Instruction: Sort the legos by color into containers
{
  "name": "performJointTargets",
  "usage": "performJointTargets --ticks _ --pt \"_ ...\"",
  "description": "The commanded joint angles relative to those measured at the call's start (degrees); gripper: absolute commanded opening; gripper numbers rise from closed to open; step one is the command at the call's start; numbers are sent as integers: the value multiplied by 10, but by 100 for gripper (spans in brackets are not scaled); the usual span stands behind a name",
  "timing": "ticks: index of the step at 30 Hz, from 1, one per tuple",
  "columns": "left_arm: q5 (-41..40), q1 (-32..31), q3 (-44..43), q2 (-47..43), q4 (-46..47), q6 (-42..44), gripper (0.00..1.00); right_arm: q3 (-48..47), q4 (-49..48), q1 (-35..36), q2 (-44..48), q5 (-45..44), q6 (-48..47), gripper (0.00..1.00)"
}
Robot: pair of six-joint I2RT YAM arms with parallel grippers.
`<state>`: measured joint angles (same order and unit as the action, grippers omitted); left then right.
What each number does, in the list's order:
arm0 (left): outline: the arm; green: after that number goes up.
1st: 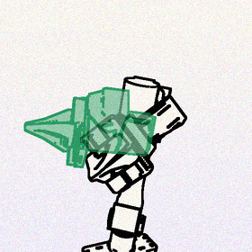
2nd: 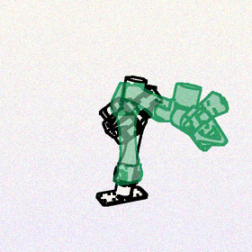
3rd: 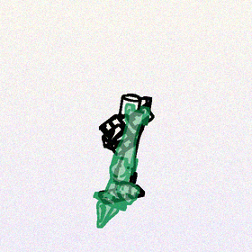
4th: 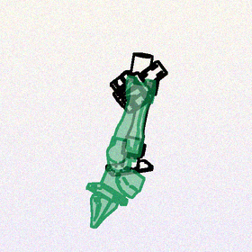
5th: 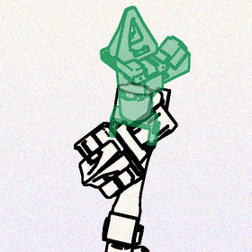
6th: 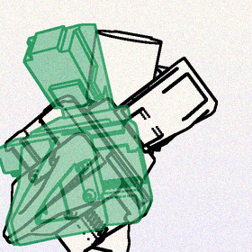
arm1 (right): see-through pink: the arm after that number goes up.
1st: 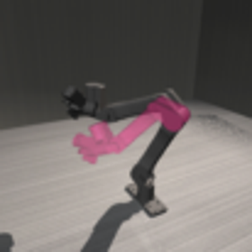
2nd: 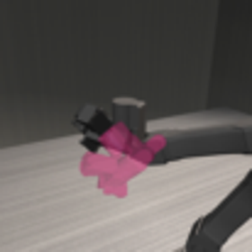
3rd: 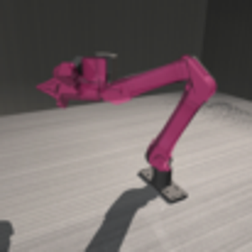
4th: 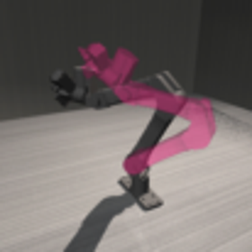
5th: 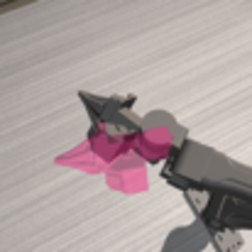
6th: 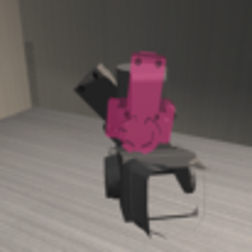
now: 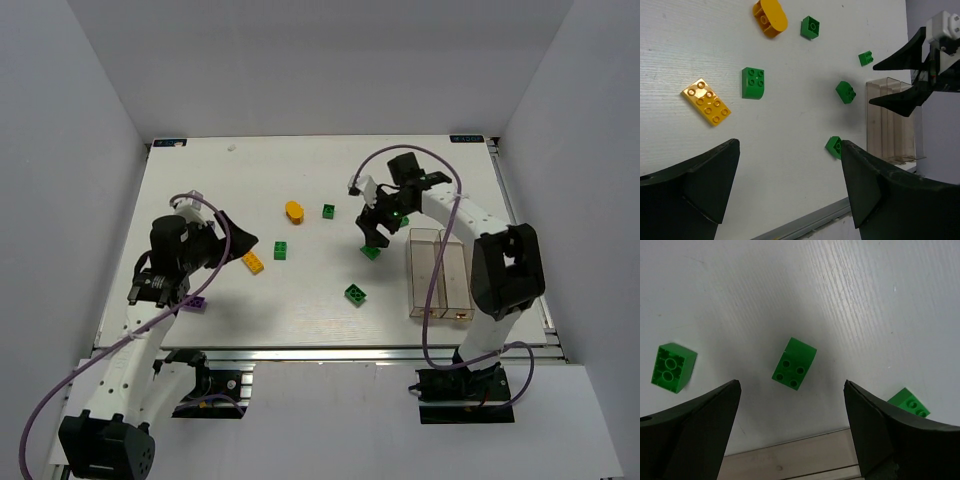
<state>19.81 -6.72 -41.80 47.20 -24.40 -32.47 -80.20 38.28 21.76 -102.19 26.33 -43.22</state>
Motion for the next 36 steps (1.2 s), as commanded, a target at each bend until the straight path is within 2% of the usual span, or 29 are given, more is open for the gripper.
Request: performJointTargets --ticks 1,6,14,21,31,35,36 --pt "-6 1 15 -12 5 -21 92 -12 -34 28 -4 -107 114 89" --pt "3 1 20 -1 20 -24 92 -12 -58 50 -40 -170 151 89" --pt "9 -4 22 26 29 -24 92 3 -63 71 -75 -209 163 88" --pt "7 -4 35 31 48 -33 92 14 -67 76 -85 -230 181 69" --pt "10 -4 29 62 64 -27 93 31 -59 79 -93 -221 199 64" --pt "15 -9 28 69 71 -25 92 40 -61 80 -93 -221 199 56" --pt "15 -9 29 70 75 -27 92 41 -61 79 -93 -222 199 50"
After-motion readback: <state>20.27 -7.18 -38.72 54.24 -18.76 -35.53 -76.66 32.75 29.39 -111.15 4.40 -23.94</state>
